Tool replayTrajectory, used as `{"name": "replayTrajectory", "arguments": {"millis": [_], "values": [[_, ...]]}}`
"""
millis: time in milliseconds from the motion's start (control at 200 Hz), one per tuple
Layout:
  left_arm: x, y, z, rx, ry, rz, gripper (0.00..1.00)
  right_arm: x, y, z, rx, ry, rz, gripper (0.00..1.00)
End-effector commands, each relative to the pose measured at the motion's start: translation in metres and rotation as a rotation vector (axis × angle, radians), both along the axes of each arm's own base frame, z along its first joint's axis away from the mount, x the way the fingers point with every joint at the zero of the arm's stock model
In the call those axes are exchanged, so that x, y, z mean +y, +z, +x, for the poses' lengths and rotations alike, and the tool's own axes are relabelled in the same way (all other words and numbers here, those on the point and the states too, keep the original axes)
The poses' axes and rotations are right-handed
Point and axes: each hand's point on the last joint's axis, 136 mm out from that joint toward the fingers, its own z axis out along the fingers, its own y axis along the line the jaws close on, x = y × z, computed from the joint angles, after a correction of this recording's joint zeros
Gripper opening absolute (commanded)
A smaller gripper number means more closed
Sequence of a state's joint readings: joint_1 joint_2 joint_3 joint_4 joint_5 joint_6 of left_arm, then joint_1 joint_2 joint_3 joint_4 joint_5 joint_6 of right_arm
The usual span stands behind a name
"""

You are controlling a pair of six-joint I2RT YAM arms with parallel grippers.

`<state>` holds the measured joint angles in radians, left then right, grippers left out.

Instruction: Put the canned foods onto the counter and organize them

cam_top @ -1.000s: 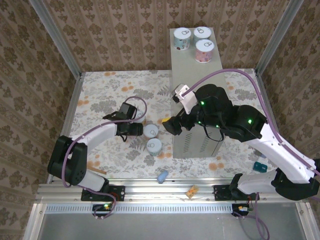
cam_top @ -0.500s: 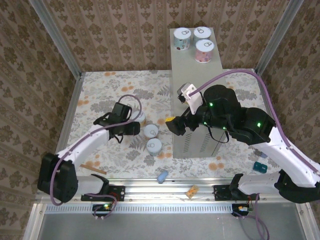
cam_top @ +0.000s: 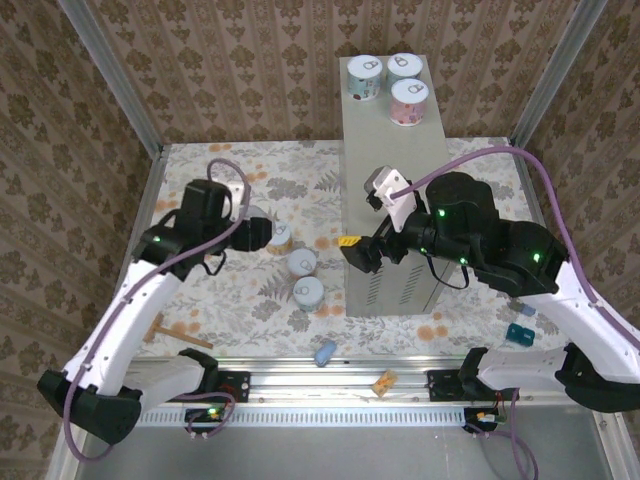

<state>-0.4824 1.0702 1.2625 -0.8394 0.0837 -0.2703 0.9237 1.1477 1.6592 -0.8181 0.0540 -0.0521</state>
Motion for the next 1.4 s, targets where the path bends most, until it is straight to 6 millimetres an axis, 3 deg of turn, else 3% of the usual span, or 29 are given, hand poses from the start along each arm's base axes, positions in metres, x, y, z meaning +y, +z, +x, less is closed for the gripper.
{"name": "replayTrajectory", "arguments": {"millis": [0, 240, 505, 755, 1090, 1395], "values": [[-0.018, 0.062, -0.016, -0.092, -0.147, -0.111, 0.61, -0.008, 0.008, 0.014, -0.093, -0.073, -0.03, 1.0], [-0.049, 0.148, -0.024, -0.205, -0.312, -0.263, 0.61, -0.023, 0.016, 0.025, -0.193, -0.122, -0.076, 1.0], [-0.085, 0.194, -0.032, -0.247, -0.488, -0.405, 0.61, -0.017, 0.014, 0.024, -0.299, -0.05, -0.107, 1.0], [-0.114, 0.205, -0.05, -0.216, -0.644, -0.45, 0.6, -0.01, 0.012, 0.023, -0.347, -0.007, -0.106, 1.0], [-0.128, 0.209, -0.083, -0.173, -0.764, -0.486, 0.61, 0.003, 0.021, 0.026, -0.411, 0.032, -0.099, 1.0], [-0.133, 0.206, -0.097, -0.158, -0.8, -0.491, 0.61, 0.022, 0.021, 0.034, -0.412, 0.065, -0.097, 1.0]]}}
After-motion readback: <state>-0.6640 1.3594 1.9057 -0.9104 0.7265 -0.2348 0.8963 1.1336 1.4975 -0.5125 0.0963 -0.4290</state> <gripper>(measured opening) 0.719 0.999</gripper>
